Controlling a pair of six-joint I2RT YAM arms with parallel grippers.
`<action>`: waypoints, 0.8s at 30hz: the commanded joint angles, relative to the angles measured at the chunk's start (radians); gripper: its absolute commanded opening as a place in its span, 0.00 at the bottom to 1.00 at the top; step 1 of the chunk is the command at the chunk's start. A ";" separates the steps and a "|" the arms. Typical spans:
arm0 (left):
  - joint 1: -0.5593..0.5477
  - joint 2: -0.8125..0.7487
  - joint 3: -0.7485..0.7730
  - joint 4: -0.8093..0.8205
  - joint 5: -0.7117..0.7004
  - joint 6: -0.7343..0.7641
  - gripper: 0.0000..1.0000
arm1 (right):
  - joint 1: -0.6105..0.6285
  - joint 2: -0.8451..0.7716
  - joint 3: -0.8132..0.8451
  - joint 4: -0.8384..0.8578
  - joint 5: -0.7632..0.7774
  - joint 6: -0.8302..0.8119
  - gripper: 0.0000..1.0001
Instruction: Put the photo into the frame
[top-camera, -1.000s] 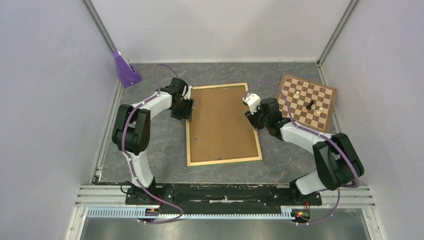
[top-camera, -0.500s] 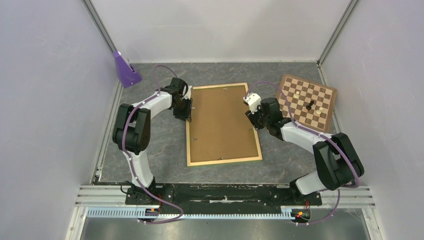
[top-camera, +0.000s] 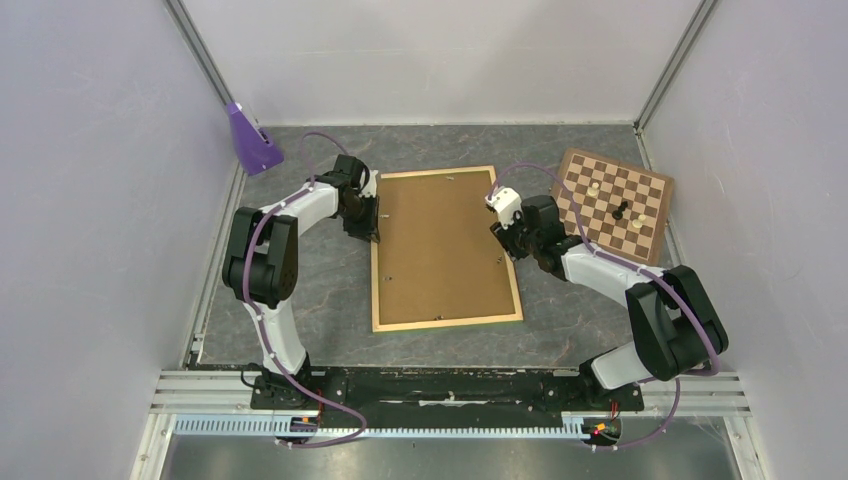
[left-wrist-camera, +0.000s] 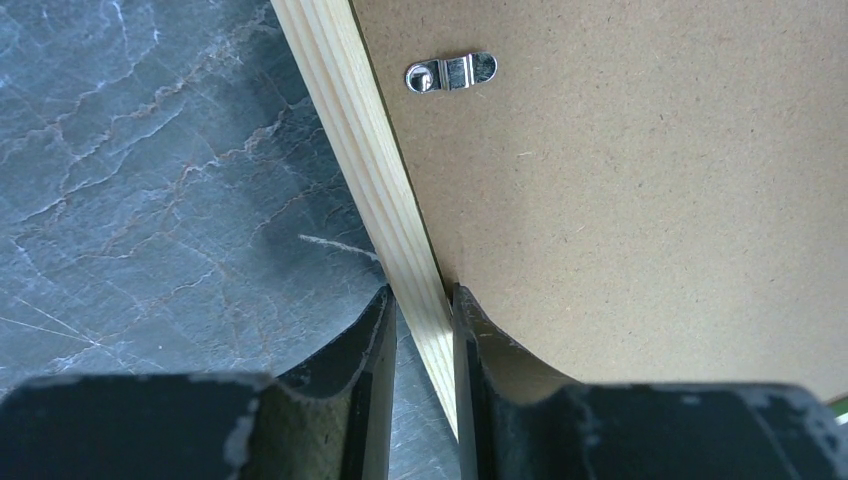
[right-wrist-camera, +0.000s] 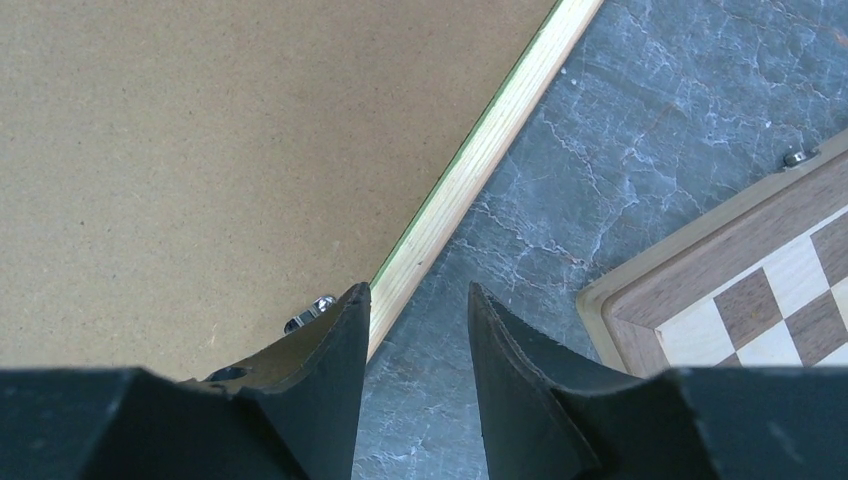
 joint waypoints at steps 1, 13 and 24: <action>0.012 -0.014 -0.004 0.024 -0.003 -0.006 0.04 | -0.003 0.010 0.033 -0.029 -0.045 -0.067 0.44; 0.012 -0.013 -0.006 0.031 0.011 0.014 0.02 | 0.073 0.051 0.051 -0.064 0.005 -0.129 0.46; 0.012 -0.023 -0.009 0.034 0.011 0.019 0.02 | 0.115 0.101 0.080 -0.050 0.111 -0.135 0.45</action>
